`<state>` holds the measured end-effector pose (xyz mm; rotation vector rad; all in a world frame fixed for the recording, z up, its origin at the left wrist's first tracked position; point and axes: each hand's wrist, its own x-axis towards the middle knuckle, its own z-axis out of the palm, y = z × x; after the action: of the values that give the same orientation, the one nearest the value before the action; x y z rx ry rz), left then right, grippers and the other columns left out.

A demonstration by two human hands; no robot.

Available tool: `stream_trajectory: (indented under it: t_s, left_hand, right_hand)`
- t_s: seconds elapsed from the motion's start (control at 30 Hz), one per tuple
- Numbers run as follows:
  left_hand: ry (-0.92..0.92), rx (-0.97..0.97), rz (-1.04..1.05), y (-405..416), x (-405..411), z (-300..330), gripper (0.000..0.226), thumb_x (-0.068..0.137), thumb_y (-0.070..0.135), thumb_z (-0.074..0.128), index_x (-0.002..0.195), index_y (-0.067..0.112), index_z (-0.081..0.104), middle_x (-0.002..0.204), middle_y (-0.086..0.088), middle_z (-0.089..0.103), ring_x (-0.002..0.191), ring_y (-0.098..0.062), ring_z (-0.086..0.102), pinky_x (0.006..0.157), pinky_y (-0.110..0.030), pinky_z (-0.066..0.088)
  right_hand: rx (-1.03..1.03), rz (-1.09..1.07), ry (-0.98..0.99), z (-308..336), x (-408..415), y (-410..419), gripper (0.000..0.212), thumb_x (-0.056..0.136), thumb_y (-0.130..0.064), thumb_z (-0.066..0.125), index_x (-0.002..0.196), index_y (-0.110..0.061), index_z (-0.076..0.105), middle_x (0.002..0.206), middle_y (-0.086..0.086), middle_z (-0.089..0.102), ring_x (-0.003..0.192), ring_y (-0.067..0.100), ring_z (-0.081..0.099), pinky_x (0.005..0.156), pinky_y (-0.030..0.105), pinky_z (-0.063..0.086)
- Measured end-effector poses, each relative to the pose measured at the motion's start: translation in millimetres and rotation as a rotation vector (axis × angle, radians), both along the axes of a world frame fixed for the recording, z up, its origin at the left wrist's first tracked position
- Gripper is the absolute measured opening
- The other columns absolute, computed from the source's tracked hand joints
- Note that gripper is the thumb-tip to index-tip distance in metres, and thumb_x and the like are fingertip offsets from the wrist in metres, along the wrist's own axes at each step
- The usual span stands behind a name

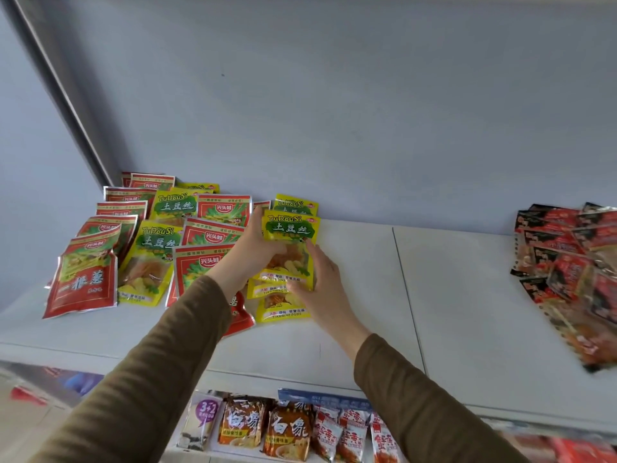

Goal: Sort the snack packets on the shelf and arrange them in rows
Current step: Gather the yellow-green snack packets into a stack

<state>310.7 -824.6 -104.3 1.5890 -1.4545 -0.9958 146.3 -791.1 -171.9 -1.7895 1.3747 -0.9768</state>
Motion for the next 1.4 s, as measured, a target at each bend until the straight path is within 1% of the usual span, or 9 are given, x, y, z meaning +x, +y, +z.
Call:
stream_trajectory:
  t_s: [0.27, 0.33, 0.43, 0.63, 0.8, 0.93, 1.07, 1.23, 1.4]
  left_hand:
    - [0.069, 0.082, -0.042, 14, -1, 1, 0.073, 0.088, 0.004, 0.070, 0.143, 0.037, 0.036, 0.105, 0.005, 0.070, 0.079, -0.009, 0.076, 0.061, -0.025, 0.060]
    - [0.058, 0.078, -0.064, 13, -2, 3, 0.062, 0.089, 0.003, 0.068, 0.141, 0.031, 0.047, 0.110, 0.001, 0.074, 0.092, -0.018, 0.076, 0.079, -0.036, 0.064]
    - [-0.032, 0.095, -0.079, 11, -5, 9, 0.079, 0.091, 0.011, 0.067, 0.160, 0.023, 0.031, 0.146, -0.003, 0.054, 0.127, -0.026, 0.058, 0.105, -0.044, 0.050]
    - [-0.141, 0.073, -0.045, 12, -5, 10, 0.084, 0.092, 0.014, 0.066, 0.163, 0.016, 0.021, 0.163, -0.010, 0.035, 0.147, -0.028, 0.037, 0.111, -0.033, 0.033]
    - [-0.152, 0.031, -0.057, 14, 8, 7, 0.082, 0.095, 0.018, 0.066, 0.163, 0.021, 0.020, 0.164, -0.006, 0.032, 0.107, -0.008, 0.059, 0.073, -0.012, 0.047]
    - [-0.164, -0.041, -0.058, 15, 14, 9, 0.076, 0.096, 0.019, 0.064, 0.162, 0.025, 0.027, 0.166, -0.002, 0.031, 0.148, -0.025, 0.035, 0.105, -0.031, 0.036]
    - [-0.165, -0.108, -0.073, 17, 10, 12, 0.071, 0.096, 0.020, 0.063, 0.158, 0.029, 0.032, 0.159, 0.002, 0.039, 0.109, -0.004, 0.058, 0.084, -0.020, 0.046]
    - [-0.214, -0.219, -0.049, 25, -4, 16, 0.071, 0.096, 0.027, 0.067, 0.158, 0.028, 0.032, 0.161, -0.002, 0.038, 0.148, -0.023, 0.035, 0.119, -0.047, 0.033]
    - [-0.336, -0.335, -0.034, 35, -32, 24, 0.065, 0.096, 0.027, 0.068, 0.155, 0.022, 0.040, 0.159, -0.003, 0.040, 0.147, -0.022, 0.035, 0.116, -0.033, 0.028]
  right_hand:
    - [-0.087, 0.029, 0.405, -13, 8, 3, 0.101, 0.078, -0.066, 0.068, 0.158, -0.040, 0.011, 0.169, 0.003, -0.004, 0.154, 0.030, -0.004, 0.124, 0.045, 0.012]
    - [-0.123, -0.028, 0.437, -12, 12, -2, 0.095, 0.082, -0.065, 0.066, 0.158, -0.038, 0.014, 0.169, 0.003, 0.000, 0.154, 0.032, 0.003, 0.123, 0.045, 0.018]
    - [-0.173, -0.070, 0.526, -7, 20, -12, 0.090, 0.085, -0.062, 0.064, 0.157, -0.030, 0.022, 0.168, 0.003, 0.009, 0.152, 0.034, 0.013, 0.122, 0.042, 0.022]
    - [-0.317, -0.124, 0.673, -1, 32, -18, 0.083, 0.085, -0.055, 0.068, 0.153, -0.024, 0.031, 0.165, 0.001, 0.020, 0.151, 0.032, 0.020, 0.120, 0.040, 0.028]
    - [-0.317, -0.051, 0.684, -3, 21, -4, 0.097, 0.076, -0.077, 0.061, 0.153, -0.030, 0.026, 0.168, 0.002, 0.014, 0.154, 0.035, 0.009, 0.121, 0.054, 0.022]
    - [-0.357, 0.000, 0.663, -5, 12, 9, 0.093, 0.076, -0.081, 0.054, 0.152, -0.034, 0.027, 0.168, 0.000, 0.011, 0.155, 0.031, 0.002, 0.121, 0.055, 0.018]
    - [-0.354, -0.011, 0.577, 2, 3, 15, 0.088, 0.081, -0.084, 0.043, 0.153, -0.034, 0.031, 0.168, -0.003, 0.013, 0.156, 0.021, 0.002, 0.124, 0.046, 0.016]
    - [-0.363, -0.075, 0.411, 18, -20, 21, 0.077, 0.090, -0.078, 0.036, 0.150, -0.030, 0.040, 0.165, -0.005, 0.024, 0.154, 0.014, 0.011, 0.123, 0.036, 0.016]
    - [-0.347, -0.164, 0.359, 32, -54, 20, 0.071, 0.093, -0.069, 0.040, 0.147, -0.022, 0.046, 0.163, -0.001, 0.030, 0.152, 0.016, 0.018, 0.122, 0.038, 0.021]
